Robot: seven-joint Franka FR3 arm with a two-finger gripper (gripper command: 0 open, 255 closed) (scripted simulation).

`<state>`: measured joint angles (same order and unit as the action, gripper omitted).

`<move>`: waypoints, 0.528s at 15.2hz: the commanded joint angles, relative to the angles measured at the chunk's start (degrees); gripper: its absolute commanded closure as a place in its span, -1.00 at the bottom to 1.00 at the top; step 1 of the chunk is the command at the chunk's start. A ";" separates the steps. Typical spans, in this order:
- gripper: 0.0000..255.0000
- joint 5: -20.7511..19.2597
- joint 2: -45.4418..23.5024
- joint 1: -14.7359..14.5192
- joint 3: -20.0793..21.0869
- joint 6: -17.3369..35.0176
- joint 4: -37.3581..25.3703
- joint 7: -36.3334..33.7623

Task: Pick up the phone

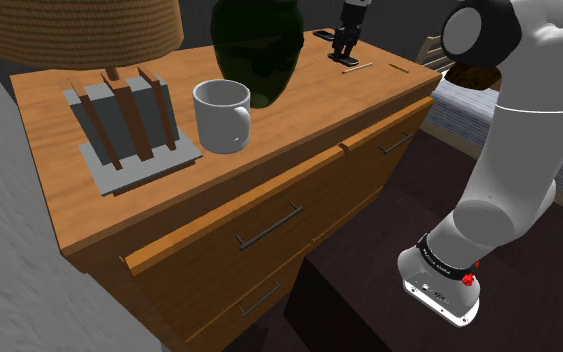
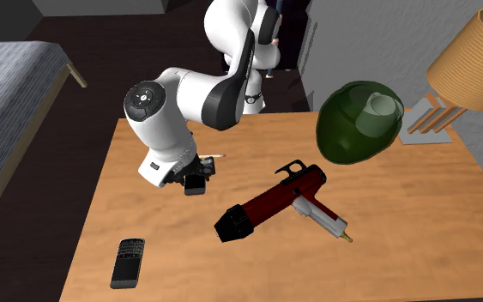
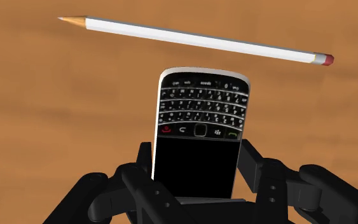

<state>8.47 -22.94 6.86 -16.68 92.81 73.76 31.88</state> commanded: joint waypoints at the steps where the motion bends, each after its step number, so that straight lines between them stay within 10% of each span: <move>1: 1.00 -0.04 0.12 -0.04 -0.01 0.17 0.36 0.01; 8: 1.00 0.32 -1.34 0.77 -0.04 -6.04 -7.32 -0.23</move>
<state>8.71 -23.97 7.55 -16.74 87.60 67.58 31.75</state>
